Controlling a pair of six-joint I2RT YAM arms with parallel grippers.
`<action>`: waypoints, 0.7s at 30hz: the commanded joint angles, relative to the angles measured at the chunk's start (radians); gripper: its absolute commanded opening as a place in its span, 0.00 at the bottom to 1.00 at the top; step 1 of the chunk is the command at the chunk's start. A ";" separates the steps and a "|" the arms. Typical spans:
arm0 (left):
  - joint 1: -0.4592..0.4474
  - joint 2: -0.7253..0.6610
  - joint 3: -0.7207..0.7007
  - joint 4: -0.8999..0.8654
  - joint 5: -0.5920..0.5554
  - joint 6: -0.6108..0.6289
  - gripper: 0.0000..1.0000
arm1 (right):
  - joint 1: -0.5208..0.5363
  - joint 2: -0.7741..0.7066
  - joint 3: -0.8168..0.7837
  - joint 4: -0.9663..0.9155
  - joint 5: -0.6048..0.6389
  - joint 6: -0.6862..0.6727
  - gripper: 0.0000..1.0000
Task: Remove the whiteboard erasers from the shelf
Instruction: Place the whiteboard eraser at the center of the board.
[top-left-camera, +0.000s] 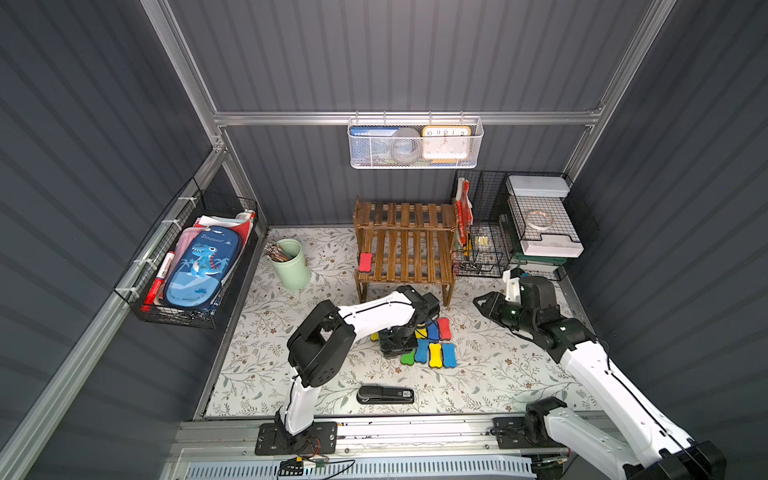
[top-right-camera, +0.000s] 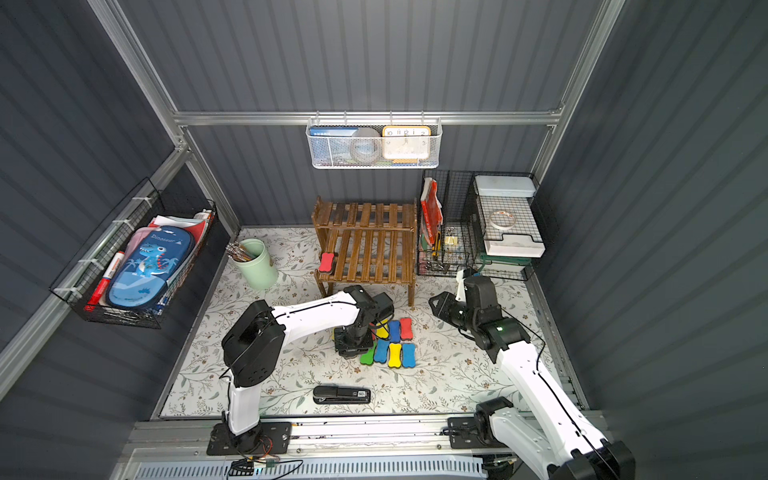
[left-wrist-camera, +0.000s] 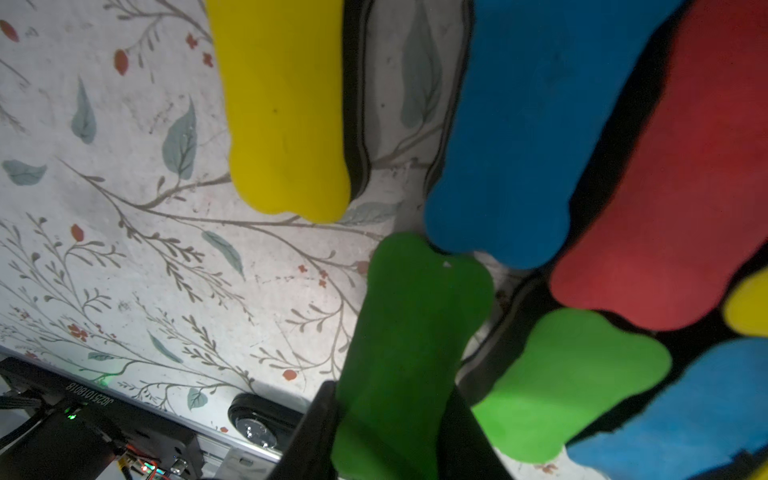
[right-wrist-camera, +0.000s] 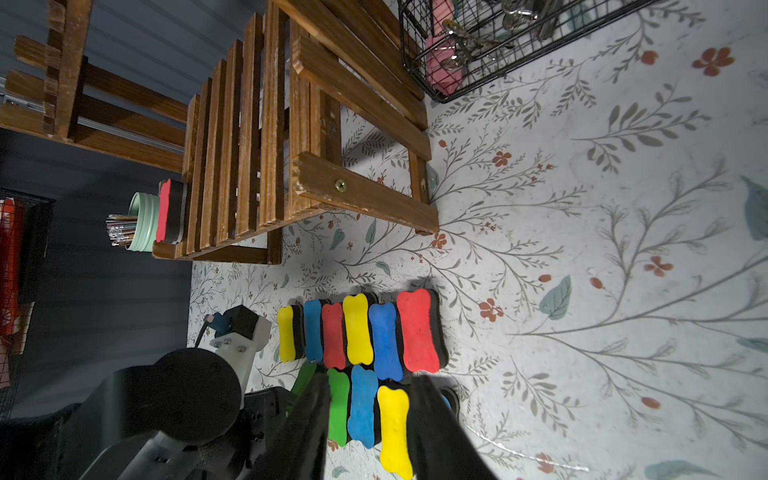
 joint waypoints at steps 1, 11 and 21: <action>-0.005 0.007 0.015 -0.037 0.010 0.018 0.22 | -0.005 -0.008 -0.001 -0.012 0.011 -0.014 0.37; -0.011 -0.017 0.014 -0.031 0.016 0.048 0.51 | -0.007 0.001 0.004 -0.009 0.011 -0.007 0.37; -0.020 -0.093 0.023 -0.048 -0.020 0.072 0.62 | -0.007 -0.003 0.006 -0.012 0.011 -0.001 0.38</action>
